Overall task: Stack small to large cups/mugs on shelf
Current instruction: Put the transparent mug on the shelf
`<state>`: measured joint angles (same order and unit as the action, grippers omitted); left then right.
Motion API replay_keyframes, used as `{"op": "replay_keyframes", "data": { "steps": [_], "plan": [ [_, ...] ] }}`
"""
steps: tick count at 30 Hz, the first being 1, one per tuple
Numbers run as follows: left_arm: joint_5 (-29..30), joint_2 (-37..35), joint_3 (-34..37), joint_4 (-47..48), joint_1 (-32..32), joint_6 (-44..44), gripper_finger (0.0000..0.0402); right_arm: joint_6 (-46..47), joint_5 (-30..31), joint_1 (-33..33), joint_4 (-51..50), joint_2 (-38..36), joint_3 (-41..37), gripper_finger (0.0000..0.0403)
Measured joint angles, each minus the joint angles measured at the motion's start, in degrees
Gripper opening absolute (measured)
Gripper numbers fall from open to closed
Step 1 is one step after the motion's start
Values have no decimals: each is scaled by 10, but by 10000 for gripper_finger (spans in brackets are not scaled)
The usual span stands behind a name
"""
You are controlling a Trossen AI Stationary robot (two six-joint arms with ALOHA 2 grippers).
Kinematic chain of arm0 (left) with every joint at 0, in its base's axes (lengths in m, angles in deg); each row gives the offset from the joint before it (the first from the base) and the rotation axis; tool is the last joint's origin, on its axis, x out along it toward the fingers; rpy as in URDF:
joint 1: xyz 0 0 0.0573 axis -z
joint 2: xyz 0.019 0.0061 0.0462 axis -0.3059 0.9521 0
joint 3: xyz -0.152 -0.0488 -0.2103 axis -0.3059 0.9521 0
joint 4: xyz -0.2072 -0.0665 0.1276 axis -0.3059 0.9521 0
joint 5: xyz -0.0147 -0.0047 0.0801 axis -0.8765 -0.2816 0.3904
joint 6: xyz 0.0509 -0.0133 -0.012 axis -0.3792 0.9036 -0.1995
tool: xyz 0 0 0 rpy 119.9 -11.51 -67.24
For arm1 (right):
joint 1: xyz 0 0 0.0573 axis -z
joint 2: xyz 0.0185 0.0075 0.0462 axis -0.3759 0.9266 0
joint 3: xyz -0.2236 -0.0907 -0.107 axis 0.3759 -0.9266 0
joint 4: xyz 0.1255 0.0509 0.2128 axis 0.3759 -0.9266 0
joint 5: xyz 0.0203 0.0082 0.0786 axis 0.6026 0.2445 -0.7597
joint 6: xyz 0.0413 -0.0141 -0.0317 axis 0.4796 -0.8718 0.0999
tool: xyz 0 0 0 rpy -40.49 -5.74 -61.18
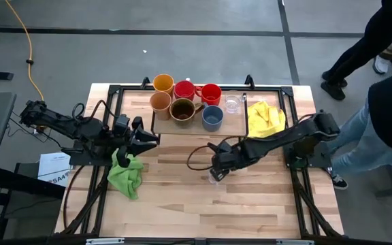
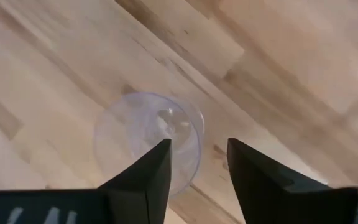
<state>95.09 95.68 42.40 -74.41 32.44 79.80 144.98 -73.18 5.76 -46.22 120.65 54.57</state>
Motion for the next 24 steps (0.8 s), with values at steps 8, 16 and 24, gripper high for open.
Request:
{"op": "replay_keyframes", "data": {
  "steps": [8, 16, 24],
  "plan": [
    [0, 0, 0, 2, 0, 1, 134, 64, -23, -1, 3, 42, 0, 152],
    [1, 0, 0, 16, 0, 3, 134, 79, -30, -3, 9, 65, 0, 148],
    [1, 0, 0, 28, 0, 11, 134, 65, -33, -3, 9, 64, -1, 103]
  ]
}}
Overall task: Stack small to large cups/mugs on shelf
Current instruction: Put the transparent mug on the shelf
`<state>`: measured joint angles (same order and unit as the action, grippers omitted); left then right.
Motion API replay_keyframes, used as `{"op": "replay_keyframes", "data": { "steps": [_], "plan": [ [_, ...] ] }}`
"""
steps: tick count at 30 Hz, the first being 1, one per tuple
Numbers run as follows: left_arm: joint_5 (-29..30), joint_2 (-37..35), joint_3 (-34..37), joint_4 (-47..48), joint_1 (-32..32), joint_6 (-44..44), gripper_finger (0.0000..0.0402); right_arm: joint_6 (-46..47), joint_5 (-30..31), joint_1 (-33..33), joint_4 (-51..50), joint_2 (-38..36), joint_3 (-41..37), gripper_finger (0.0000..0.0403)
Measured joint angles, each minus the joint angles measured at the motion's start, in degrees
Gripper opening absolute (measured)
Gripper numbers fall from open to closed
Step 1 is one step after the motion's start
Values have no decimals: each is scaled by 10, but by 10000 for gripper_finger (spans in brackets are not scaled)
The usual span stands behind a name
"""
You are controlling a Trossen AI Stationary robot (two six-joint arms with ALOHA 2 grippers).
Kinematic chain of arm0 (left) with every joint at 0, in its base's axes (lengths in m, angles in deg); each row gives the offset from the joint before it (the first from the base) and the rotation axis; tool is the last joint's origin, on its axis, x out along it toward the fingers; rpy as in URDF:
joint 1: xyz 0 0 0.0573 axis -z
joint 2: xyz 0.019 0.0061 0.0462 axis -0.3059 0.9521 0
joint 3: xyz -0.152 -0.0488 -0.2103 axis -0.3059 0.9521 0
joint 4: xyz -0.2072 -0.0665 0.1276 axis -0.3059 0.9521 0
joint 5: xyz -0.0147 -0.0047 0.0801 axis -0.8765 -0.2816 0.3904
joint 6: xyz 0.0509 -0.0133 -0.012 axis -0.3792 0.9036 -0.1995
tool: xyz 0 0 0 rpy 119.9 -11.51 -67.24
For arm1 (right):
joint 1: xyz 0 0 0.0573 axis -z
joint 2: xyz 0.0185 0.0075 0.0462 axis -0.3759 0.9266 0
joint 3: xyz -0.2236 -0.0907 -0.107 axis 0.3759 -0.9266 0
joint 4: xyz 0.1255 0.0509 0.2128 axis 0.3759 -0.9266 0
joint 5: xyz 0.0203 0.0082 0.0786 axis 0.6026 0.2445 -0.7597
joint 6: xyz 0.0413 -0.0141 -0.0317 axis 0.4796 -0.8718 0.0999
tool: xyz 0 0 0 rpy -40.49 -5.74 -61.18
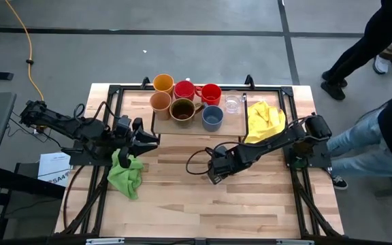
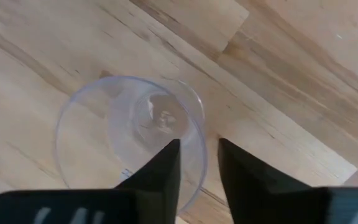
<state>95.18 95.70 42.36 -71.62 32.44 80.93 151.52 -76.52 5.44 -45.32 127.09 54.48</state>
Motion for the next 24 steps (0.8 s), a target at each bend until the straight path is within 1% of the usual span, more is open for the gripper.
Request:
{"op": "replay_keyframes", "data": {
  "steps": [3, 6, 8, 12, 15, 19, 22, 24],
  "plan": [
    [0, 0, 0, 0, 0, 0, 134, -4, -2, 0, -10, 0, -2, 67],
    [0, 0, 0, 0, 0, 0, 134, -26, -1, 0, -20, 0, -2, 22],
    [0, 0, 0, -1, 0, 0, 134, -46, -2, 0, -27, 0, -2, 6],
    [0, 0, 0, -1, 0, 0, 134, -83, -1, -2, -72, -8, -1, 4],
    [0, 0, 0, -1, 0, 0, 134, -109, 19, -16, -125, -34, -1, 2],
    [0, 0, 0, -1, 0, 0, 134, -122, 42, -47, -197, -87, -2, 1],
    [0, 0, 0, -1, 0, 0, 134, -117, 55, -78, -224, -132, -2, 1],
    [2, 0, 0, -1, 0, 0, 134, -97, 69, -101, -234, -163, -2, 1]
  ]
}}
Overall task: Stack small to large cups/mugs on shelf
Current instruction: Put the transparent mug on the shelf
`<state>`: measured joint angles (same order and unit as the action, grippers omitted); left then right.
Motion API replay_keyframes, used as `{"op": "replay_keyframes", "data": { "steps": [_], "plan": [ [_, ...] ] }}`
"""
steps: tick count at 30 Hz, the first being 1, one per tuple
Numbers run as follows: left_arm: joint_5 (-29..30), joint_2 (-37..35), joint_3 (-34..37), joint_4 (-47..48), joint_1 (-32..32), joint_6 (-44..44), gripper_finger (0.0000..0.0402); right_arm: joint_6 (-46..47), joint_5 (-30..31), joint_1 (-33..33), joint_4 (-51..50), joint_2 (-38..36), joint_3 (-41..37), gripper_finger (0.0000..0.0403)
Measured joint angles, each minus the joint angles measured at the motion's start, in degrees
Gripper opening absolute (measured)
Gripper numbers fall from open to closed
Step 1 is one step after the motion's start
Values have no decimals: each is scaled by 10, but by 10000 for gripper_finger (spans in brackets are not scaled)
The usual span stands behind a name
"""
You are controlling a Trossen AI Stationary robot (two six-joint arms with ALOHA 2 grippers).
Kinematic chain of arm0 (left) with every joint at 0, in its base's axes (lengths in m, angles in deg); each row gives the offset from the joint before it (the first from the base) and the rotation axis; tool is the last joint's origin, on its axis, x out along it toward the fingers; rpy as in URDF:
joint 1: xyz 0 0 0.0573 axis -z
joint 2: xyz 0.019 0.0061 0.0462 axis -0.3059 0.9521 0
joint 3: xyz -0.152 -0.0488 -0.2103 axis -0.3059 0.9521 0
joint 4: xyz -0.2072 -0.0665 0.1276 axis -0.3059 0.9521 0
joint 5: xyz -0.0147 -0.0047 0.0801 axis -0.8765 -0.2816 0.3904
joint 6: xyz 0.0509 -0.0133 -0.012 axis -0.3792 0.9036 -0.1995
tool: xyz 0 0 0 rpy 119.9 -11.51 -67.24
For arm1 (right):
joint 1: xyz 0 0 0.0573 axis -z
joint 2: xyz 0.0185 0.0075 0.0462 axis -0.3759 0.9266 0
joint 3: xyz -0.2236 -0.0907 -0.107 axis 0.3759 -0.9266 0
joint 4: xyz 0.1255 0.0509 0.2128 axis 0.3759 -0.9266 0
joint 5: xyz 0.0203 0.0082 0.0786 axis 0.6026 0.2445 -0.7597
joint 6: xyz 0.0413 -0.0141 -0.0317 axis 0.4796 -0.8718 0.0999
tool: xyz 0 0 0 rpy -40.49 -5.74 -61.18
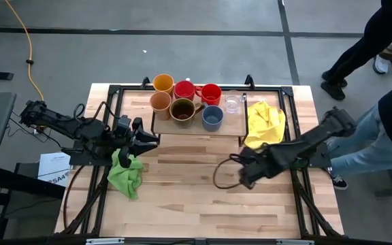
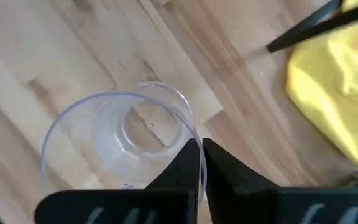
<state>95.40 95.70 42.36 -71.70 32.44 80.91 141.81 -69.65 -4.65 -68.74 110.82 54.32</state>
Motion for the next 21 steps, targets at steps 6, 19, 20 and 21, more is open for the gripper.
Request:
{"op": "replay_keyframes", "data": {
  "steps": [6, 19, 20, 21],
  "plan": [
    [12, 0, 0, -1, 0, 0, 134, 71, 33, -57, -45, -81, -28, 0],
    [12, 0, 0, -1, 0, 0, 134, 105, 103, -77, 52, -240, -91, 0],
    [12, 0, 0, -1, 0, 0, 133, 84, 119, -67, 45, -241, -66, 0],
    [12, 0, 0, -1, 0, 0, 133, 60, 132, -54, 32, -240, -38, 0]
  ]
}}
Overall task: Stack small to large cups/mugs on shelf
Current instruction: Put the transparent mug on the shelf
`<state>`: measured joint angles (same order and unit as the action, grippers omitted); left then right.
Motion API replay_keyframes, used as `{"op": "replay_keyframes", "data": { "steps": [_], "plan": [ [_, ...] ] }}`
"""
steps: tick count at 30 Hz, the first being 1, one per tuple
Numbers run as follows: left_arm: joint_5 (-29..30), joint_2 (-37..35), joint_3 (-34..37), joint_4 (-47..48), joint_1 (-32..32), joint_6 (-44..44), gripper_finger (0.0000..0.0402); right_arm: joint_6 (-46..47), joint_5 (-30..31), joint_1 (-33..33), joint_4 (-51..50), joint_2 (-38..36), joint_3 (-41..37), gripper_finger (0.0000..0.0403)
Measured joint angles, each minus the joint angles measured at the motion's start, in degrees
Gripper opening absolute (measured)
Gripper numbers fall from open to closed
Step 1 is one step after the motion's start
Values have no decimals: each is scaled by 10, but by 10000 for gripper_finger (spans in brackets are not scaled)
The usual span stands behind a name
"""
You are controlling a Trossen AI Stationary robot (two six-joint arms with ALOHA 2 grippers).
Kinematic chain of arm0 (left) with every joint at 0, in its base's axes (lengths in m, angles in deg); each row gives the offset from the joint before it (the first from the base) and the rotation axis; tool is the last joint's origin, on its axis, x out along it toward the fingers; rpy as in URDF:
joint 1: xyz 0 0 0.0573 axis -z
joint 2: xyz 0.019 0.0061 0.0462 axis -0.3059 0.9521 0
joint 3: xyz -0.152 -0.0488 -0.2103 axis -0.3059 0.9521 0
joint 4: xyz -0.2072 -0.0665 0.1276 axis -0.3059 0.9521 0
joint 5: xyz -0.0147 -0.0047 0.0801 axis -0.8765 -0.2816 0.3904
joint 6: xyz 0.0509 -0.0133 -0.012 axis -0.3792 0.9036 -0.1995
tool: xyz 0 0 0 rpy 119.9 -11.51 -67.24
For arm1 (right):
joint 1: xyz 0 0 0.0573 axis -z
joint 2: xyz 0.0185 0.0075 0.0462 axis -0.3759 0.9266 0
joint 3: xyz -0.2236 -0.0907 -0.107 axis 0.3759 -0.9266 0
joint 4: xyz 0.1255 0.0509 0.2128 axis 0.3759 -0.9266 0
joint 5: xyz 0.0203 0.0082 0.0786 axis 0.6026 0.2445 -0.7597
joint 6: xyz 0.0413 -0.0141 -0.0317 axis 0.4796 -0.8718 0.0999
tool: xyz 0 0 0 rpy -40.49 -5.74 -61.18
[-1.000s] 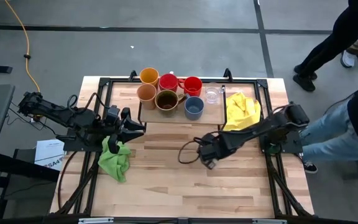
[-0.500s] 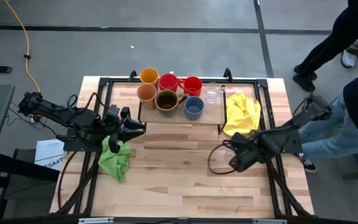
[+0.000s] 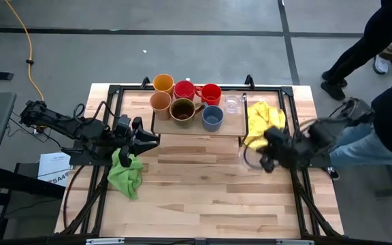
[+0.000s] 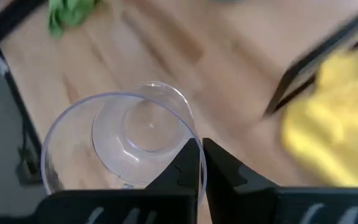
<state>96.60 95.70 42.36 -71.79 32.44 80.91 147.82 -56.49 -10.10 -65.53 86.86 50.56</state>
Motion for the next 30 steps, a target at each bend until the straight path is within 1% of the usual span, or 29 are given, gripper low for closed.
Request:
{"op": "replay_keyframes", "data": {
  "steps": [3, 7, 10, 12, 16, 19, 25, 30],
  "plan": [
    [0, 0, 0, 0, 0, 0, 133, -66, 24, 51, -60, 19, 90, 0],
    [0, 0, 0, 0, 0, 0, 133, -139, 30, 140, -157, 70, 200, 0],
    [1, 0, 0, 0, 0, 0, 133, -191, 30, 208, -197, 114, 257, 0],
    [1, 0, 0, 0, 0, 0, 133, -227, 29, 250, -204, 140, 280, 0],
    [1, 0, 0, 0, 0, 0, 133, -284, 5, 320, -202, 183, 297, 0],
    [1, 0, 0, -2, 0, 0, 133, -305, -19, 359, -201, 208, 292, 0],
    [1, 0, 0, -2, 0, 0, 134, -340, -57, 403, -184, 247, 281, 0],
    [1, 0, 0, -2, 0, 0, 134, -341, -83, 425, -183, 274, 281, 0]
  ]
}}
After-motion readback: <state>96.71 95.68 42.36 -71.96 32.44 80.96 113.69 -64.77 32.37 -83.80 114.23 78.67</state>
